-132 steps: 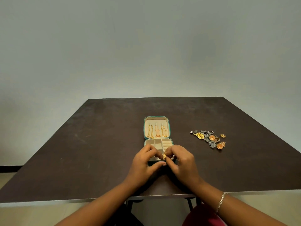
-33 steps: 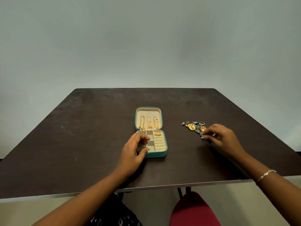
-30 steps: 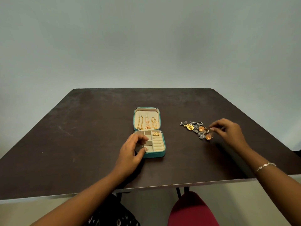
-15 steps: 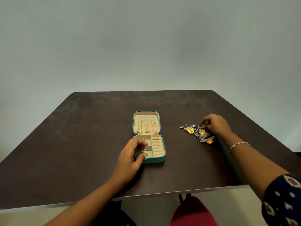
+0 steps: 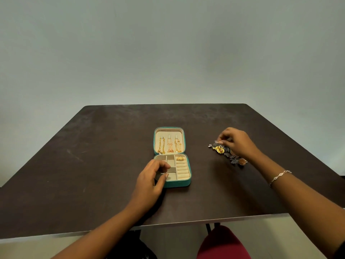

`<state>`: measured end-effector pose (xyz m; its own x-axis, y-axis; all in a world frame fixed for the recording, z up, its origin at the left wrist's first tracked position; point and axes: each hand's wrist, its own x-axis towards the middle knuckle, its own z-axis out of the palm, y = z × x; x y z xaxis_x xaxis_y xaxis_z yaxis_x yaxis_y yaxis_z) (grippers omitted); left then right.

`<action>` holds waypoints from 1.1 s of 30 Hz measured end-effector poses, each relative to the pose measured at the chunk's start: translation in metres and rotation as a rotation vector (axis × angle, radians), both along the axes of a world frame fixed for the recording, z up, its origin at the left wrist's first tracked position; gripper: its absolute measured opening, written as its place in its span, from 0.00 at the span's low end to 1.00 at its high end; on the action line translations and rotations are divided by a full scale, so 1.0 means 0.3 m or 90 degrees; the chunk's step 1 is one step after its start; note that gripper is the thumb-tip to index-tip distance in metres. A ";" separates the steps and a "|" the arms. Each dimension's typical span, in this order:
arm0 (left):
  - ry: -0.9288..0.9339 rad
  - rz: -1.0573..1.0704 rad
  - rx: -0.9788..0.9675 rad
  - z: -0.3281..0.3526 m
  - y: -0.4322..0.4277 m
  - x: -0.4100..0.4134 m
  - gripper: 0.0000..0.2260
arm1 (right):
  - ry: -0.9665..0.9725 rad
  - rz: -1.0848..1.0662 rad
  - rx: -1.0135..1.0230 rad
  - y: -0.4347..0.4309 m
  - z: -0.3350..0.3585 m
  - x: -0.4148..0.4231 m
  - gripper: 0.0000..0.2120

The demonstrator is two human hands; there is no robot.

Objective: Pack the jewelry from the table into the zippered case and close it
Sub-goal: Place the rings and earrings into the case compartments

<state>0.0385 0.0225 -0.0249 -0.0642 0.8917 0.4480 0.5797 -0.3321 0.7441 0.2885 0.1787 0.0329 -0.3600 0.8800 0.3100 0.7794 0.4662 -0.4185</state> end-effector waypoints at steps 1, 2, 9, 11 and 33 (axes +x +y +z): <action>0.002 0.005 0.005 0.001 -0.001 0.001 0.13 | -0.001 0.048 -0.023 -0.040 0.014 -0.037 0.00; 0.005 0.008 0.010 0.002 -0.001 0.003 0.12 | -0.008 0.094 -0.049 -0.081 0.025 -0.075 0.01; 0.039 0.010 0.039 0.009 -0.006 0.002 0.10 | -0.040 0.306 -0.146 -0.289 0.023 -0.293 0.03; 0.035 0.013 0.050 0.010 -0.008 0.003 0.10 | -0.048 0.321 -0.147 -0.304 0.013 -0.323 0.03; -0.057 0.046 0.034 0.013 0.000 0.003 0.04 | 0.114 0.271 0.030 -0.327 -0.073 -0.328 0.03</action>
